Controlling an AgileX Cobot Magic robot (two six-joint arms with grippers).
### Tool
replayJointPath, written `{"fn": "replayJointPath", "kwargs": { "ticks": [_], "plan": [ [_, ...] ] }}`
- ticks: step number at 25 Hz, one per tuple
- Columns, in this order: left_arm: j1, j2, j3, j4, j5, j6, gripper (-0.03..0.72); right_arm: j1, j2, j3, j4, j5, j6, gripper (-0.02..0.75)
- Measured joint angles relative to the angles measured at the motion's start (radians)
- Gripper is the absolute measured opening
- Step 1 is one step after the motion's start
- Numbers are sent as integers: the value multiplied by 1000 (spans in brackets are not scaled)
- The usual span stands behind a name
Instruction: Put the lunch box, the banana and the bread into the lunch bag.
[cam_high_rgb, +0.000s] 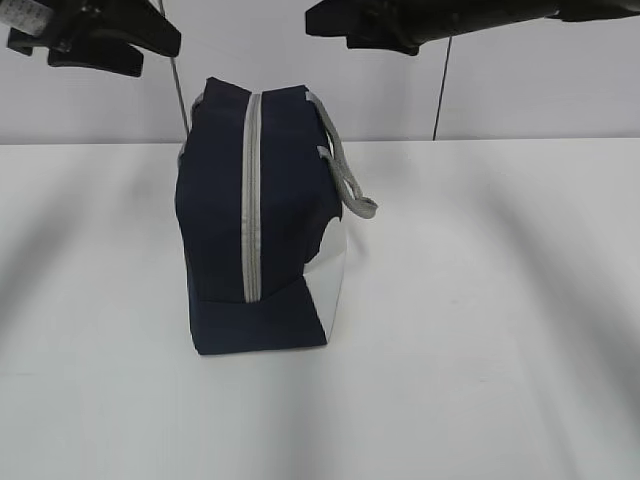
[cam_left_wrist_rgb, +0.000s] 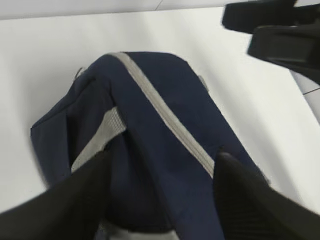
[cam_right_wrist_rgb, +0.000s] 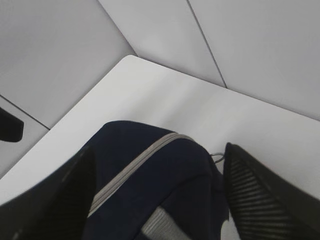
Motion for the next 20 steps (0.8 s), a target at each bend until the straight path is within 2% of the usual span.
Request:
{"fn": "replayJointPath", "kwargs": {
  "ticks": [6, 12, 17, 20],
  "plan": [
    [0, -123, 0, 170, 128, -156, 434, 23, -273, 281, 0, 113, -88, 583],
    [0, -263, 39, 200, 197, -220, 434, 150, -473, 528, 12, 352, -217, 537],
    [0, -430, 219, 246, 191, -225, 434, 274, -587, 682, 25, 592, -340, 531],
    [0, -549, 352, 268, 166, -226, 434, 315, -621, 759, 36, 711, -419, 530]
  ]
}}
